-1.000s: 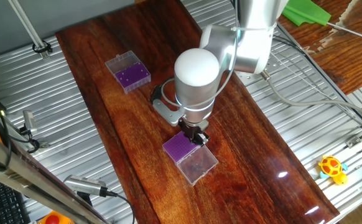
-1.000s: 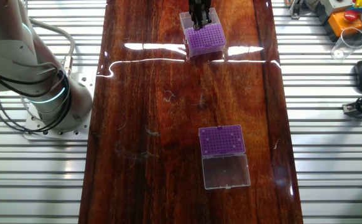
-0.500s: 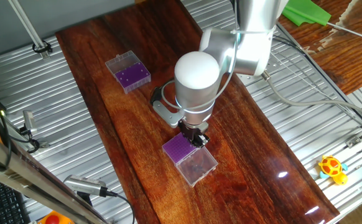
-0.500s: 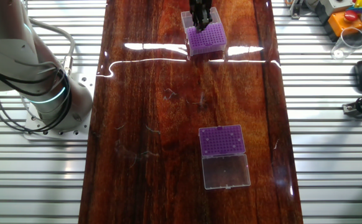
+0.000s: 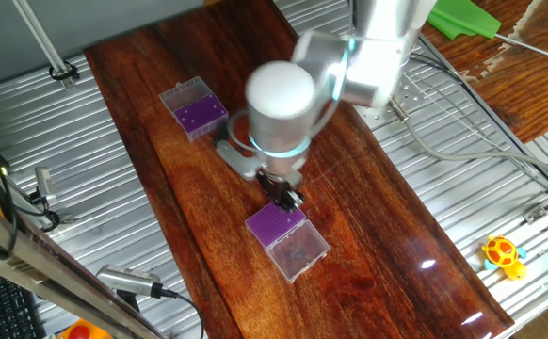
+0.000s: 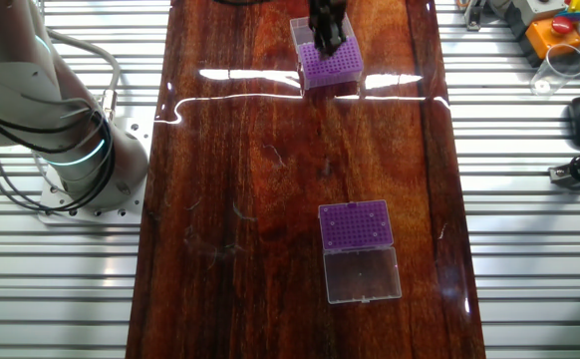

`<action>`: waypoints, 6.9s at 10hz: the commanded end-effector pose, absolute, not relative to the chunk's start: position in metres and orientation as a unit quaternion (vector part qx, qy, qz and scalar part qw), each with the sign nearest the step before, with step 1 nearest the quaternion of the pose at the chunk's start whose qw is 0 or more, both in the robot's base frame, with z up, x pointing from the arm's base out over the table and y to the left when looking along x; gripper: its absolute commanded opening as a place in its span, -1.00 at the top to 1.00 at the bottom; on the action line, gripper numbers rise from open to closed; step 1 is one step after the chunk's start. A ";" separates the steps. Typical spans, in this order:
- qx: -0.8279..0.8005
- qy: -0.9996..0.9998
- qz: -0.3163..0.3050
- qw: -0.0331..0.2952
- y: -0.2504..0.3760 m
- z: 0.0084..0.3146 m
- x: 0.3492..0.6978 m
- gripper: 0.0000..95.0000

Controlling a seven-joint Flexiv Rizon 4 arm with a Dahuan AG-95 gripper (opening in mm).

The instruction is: Transfer all small pipette tips from one holder to another

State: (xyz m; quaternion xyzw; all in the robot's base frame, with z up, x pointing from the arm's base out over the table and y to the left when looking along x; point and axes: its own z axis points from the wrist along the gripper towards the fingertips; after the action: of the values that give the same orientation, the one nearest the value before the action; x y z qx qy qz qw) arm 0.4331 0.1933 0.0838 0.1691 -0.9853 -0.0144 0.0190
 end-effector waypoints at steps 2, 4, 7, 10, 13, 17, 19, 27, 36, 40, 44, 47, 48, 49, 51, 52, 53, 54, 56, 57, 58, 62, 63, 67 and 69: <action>0.216 -0.976 -0.019 0.028 0.139 0.088 0.454 0.60; 0.220 -0.975 -0.020 0.030 0.130 0.092 0.458 0.60; 0.219 -0.975 -0.023 0.029 0.130 0.092 0.458 0.60; 0.163 -0.986 -0.023 0.022 0.130 0.092 0.458 1.00; 0.126 -0.992 -0.019 0.023 0.130 0.092 0.458 1.00; 0.153 -0.988 -0.015 0.013 0.109 0.094 0.463 1.00; 0.190 -0.981 -0.018 0.018 0.061 0.094 0.478 1.00; 0.145 -0.989 -0.016 0.022 0.011 0.088 0.491 1.00; 0.225 -0.974 -0.014 0.026 -0.092 0.077 0.517 1.00; 0.233 -0.972 -0.017 0.024 -0.104 0.073 0.508 1.00; 0.203 -0.979 -0.018 0.023 -0.098 0.076 0.502 0.60; 0.198 -0.980 -0.015 0.024 -0.098 0.076 0.502 0.60; 0.198 -0.980 -0.015 0.024 -0.098 0.076 0.502 0.60; 0.198 -0.980 -0.015 0.024 -0.098 0.076 0.502 0.60; 0.198 -0.980 -0.015 0.024 -0.098 0.076 0.502 0.60; 0.198 -0.980 -0.015 0.024 -0.098 0.076 0.502 0.60; 0.198 -0.980 -0.015 0.024 -0.098 0.076 0.502 0.60; 0.198 -0.980 -0.015 0.024 -0.098 0.076 0.502 0.60; 0.198 -0.980 -0.015 0.024 -0.098 0.076 0.502 0.60; 0.198 -0.980 -0.015 0.024 -0.098 0.076 0.502 0.60; 0.198 -0.980 -0.015 0.024 -0.098 0.076 0.502 0.60; 0.198 -0.980 -0.015 0.024 -0.098 0.076 0.502 0.60; 0.198 -0.980 -0.015 0.024 -0.098 0.076 0.502 0.60; 0.214 -0.976 -0.011 0.020 -0.098 0.076 0.502 0.60; 0.214 -0.976 -0.012 0.020 -0.098 0.076 0.502 0.60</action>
State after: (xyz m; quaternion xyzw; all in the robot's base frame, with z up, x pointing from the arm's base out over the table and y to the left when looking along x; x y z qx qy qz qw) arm 0.5016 -0.0977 0.0765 0.2147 -0.9764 -0.0110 0.0189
